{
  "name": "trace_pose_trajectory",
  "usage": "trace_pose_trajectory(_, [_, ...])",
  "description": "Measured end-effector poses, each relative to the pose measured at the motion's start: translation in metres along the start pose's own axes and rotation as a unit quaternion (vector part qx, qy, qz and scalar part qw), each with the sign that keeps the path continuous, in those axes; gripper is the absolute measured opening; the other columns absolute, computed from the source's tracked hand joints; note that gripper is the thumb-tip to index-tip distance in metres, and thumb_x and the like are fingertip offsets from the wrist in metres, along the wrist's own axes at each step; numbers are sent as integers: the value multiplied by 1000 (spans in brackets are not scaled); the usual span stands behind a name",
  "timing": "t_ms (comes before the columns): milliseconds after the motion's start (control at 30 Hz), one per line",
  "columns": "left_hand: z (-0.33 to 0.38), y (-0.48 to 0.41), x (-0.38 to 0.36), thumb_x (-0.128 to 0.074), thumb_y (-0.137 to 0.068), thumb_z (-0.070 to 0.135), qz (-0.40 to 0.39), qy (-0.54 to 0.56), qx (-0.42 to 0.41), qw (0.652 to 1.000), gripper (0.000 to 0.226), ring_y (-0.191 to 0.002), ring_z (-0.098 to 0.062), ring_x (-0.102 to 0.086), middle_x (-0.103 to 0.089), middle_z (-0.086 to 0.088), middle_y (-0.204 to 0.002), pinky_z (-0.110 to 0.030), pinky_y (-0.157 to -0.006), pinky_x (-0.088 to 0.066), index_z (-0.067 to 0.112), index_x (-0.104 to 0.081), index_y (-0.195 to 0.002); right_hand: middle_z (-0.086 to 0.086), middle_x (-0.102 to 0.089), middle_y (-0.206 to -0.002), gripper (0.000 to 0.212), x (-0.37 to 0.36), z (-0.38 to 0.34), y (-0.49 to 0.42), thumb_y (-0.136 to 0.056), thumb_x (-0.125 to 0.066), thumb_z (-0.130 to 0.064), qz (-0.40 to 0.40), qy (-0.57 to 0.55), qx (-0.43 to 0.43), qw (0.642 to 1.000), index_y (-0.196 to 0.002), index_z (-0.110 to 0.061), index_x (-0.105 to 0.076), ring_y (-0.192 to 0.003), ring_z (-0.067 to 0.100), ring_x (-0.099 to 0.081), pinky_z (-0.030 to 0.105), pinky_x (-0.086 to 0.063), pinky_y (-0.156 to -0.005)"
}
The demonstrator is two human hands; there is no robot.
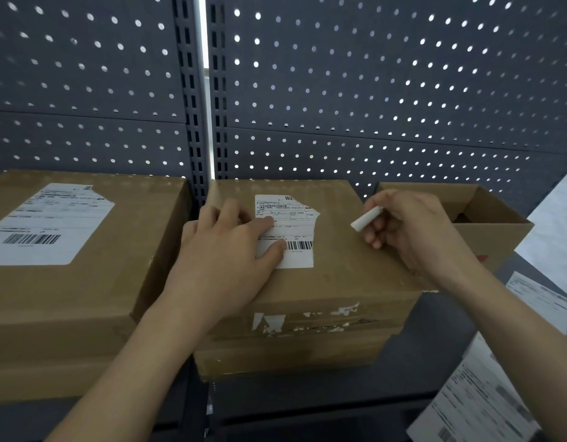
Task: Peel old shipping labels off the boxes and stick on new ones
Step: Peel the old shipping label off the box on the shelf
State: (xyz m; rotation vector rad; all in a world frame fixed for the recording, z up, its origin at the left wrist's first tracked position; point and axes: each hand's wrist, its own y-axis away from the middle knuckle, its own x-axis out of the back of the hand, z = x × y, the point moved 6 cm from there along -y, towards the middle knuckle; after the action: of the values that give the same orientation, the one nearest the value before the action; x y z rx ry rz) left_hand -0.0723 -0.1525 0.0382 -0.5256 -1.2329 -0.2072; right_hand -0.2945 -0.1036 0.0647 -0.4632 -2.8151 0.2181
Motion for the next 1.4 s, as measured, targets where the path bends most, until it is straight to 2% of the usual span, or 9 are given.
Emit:
trace_pose_trajectory(100, [0, -1, 0, -25, -89, 65, -3, -3, -3, 1000, 58, -118, -18, -32, -38, 9, -130, -40, -101, -30, 44, -38, -142, 2, -53, -54, 41, 0, -6, 2, -86, -63, -45, -2, 70, 21, 997, -63, -12, -57, -55, 17, -50, 31, -42, -57])
trace_pose_trajectory(167, [-1, -1, 0, -25, -89, 65, -3, -3, -4, 1000, 58, -117, -18, -32, -38, 9, -130, -40, -101, -31, 44, -39, -142, 2, -48, -56, 39, -1, -14, 5, -83, -75, -34, 7, 156, 76, 985, -68, -8, -51, -49, 9, -41, 21, -35, -46])
trace_pose_trajectory(267, [-1, -1, -1, -27, -90, 65, -2, 1, -3, 1000, 57, -118, -18, -32, -38, 9, -130, -40, -102, -30, 44, -39, -142, 3, -50, -61, 20, -6, -20, 7, -84, -73, -9, -23, 211, 134, 968, -75, -15, -57, -49, 5, -39, 17, -35, -46])
trace_pose_trajectory(400, [-2, -2, -3, -26, -89, 66, -7, 1, 1, 1000, 58, -121, -17, -30, -36, 9, -131, -40, -104, -28, 45, -38, -142, -5, -62, -80, 23, -18, -14, 10, -92, -64, -12, -112, 209, 135, 962, -101, -33, -69, -71, 6, -59, 20, -47, -68])
trace_pose_trajectory(567, [-1, -1, -2, -25, -89, 66, -12, 2, 3, 1000, 58, -121, -18, -29, -35, 8, -131, -40, -105, -27, 45, -37, -141, -19, -56, -119, 16, -30, -18, 16, -92, -62, -27, -179, 282, 173, 926, -104, -32, -72, -114, -2, -52, 10, -39, -92])
trace_pose_trajectory(700, [0, -2, -1, -26, -89, 66, -12, 7, 4, 1000, 57, -121, -17, -29, -35, 9, -131, -40, -105, -26, 44, -39, -140, -19, -65, -104, 19, -43, -27, 25, -90, -63, -35, -232, 346, 240, 877, -105, -28, -73, -100, 1, -61, 12, -44, -83])
trace_pose_trajectory(933, [0, -1, 0, -29, -90, 64, -7, 18, 6, 1000, 56, -122, -18, -30, -37, 8, -130, -41, -106, -25, 42, -41, -140, -16, -60, -105, 27, -54, -33, 33, -97, -49, -39, -280, 432, 336, 789, -105, -26, -72, -85, 3, -60, 31, -54, -69])
trace_pose_trajectory(1067, [-1, -1, 0, -30, -91, 64, -6, 19, 4, 1000, 55, -123, -18, -30, -37, 8, -130, -42, -106, -26, 42, -42, -140, -13, -62, -103, 26, -59, -38, 33, -98, -48, -35, -281, 470, 384, 743, -100, -23, -71, -78, 4, -58, 31, -54, -62])
trace_pose_trajectory(1400, [-2, -1, 2, -34, -90, 62, 8, 29, -4, 1000, 56, -119, -16, -33, -43, 11, -127, -41, -104, -31, 39, -46, -140, -19, -68, -99, 14, -63, -44, 24, -94, -61, -31, -298, 492, 365, 732, -97, -32, -75, -80, 4, -63, 34, -55, -61])
